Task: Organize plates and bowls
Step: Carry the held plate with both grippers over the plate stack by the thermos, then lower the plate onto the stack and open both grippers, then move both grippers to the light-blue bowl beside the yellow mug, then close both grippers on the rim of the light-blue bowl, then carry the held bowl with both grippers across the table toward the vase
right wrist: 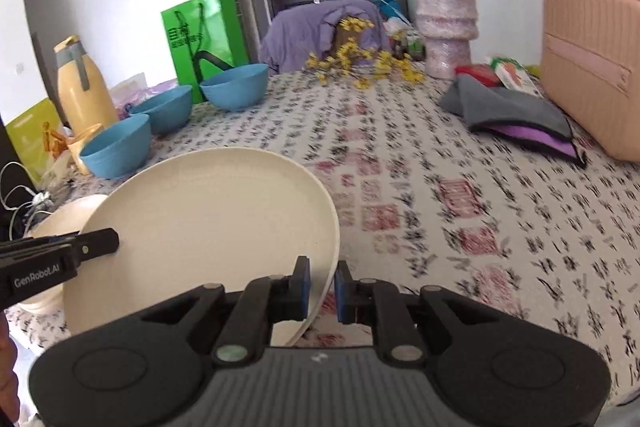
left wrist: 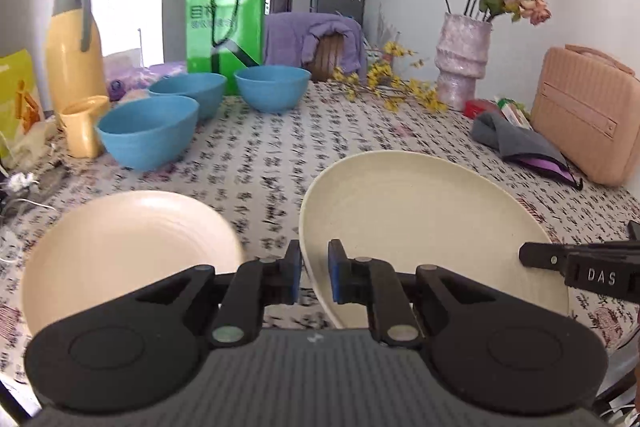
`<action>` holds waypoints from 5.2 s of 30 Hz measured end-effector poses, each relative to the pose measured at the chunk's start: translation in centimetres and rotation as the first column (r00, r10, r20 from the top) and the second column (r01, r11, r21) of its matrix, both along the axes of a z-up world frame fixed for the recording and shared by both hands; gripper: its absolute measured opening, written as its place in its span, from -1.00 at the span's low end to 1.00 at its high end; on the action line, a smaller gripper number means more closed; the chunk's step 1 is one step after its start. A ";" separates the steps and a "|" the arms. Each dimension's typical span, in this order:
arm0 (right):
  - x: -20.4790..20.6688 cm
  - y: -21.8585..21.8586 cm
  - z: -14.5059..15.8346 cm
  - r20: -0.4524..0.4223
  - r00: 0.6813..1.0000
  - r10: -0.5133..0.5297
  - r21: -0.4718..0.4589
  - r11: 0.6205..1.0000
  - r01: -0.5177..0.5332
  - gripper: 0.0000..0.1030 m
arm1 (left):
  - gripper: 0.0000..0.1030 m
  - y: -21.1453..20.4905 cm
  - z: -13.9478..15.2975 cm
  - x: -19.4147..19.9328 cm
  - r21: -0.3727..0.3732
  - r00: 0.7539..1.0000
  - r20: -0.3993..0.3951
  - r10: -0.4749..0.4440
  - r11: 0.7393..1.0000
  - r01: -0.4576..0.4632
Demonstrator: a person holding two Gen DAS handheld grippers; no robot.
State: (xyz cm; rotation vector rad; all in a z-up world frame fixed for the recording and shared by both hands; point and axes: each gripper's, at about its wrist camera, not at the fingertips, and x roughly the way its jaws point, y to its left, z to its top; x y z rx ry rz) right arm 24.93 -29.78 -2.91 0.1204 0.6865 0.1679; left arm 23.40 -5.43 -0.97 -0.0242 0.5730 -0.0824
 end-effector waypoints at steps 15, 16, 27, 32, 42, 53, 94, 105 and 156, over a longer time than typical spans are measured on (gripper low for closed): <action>4.7 15.2 1.6 0.027 0.978 0.209 -0.008 0.978 -0.209 -0.76 | -0.72 15.2 1.1 0.8 0.006 0.987 -0.031 0.161 0.987 -0.161; 4.8 16.2 1.4 0.022 0.975 0.223 -0.011 0.975 -0.223 -0.76 | -0.72 16.1 0.9 0.9 0.002 0.984 -0.037 0.177 0.984 -0.177; 4.4 22.7 0.3 -0.009 0.959 0.284 -0.109 0.953 -0.283 -0.64 | -0.71 20.5 -1.1 0.9 -0.042 0.983 -0.091 0.159 0.986 -0.163; 4.0 22.8 -0.3 -0.024 0.964 0.264 -0.146 0.953 -0.265 -0.59 | -0.71 20.4 -1.6 1.1 -0.040 0.986 -0.099 0.137 0.989 -0.141; 3.4 23.7 -1.1 -0.020 0.960 0.279 -0.216 0.936 -0.277 -0.51 | -0.66 20.7 -1.6 0.7 -0.027 0.992 -0.068 0.110 0.993 -0.112; 1.3 22.8 0.6 0.046 0.944 0.327 -0.209 0.927 -0.311 -0.19 | -0.14 20.0 -0.5 -2.0 0.039 0.990 0.000 0.143 0.989 -0.143; -2.7 12.4 1.9 0.198 0.961 0.194 -0.083 0.980 -0.180 0.84 | 0.93 16.0 3.1 -4.1 -0.067 0.978 0.075 0.196 0.979 -0.191; 12.3 17.3 3.4 0.156 0.950 0.271 0.055 0.958 -0.282 0.81 | 0.94 22.8 4.6 9.8 -0.177 0.980 -0.004 0.198 0.965 -0.195; 24.3 14.2 5.4 -0.024 0.955 0.295 0.032 0.955 -0.295 -0.88 | -0.78 11.7 4.1 20.0 -0.336 0.955 -0.287 0.068 0.927 -0.167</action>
